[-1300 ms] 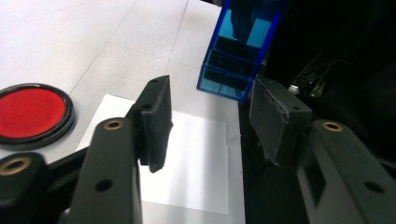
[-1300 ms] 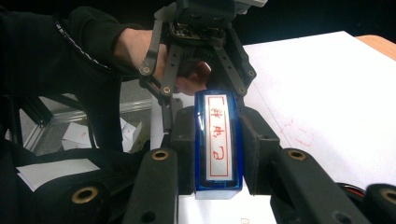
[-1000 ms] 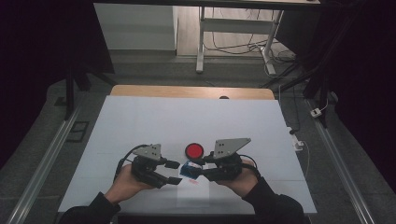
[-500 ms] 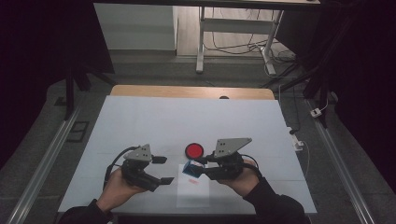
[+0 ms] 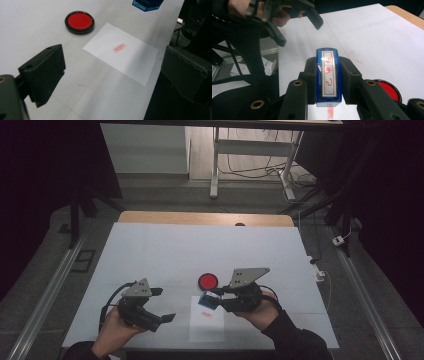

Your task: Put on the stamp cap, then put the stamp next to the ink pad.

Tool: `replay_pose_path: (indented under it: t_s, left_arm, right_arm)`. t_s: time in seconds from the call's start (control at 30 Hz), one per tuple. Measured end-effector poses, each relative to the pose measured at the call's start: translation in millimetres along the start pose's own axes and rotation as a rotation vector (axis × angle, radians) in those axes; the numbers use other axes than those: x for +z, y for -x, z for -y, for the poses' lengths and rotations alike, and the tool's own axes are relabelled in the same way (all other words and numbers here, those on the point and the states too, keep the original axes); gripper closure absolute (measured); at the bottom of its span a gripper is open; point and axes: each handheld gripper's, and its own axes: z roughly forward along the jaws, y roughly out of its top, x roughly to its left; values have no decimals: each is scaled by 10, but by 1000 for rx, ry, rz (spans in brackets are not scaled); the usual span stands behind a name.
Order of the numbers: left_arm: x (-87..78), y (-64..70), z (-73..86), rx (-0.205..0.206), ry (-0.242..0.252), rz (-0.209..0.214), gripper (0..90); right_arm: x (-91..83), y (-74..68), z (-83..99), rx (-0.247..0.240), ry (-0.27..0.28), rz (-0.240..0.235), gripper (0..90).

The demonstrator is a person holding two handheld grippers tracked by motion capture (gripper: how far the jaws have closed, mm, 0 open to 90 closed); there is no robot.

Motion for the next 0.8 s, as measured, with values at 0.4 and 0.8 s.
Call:
replay_pose_path:
  t_s: [0.4,0.8]
  left_arm:
    - [-149,-1,197,-54,-6,-74,1]
    - [-276,-2,372,-82,-12,-120,0]
  right_arm:
    - [-17,49,39,23,-31,41,702]
    - [-40,101,78,36,-52,82,701]
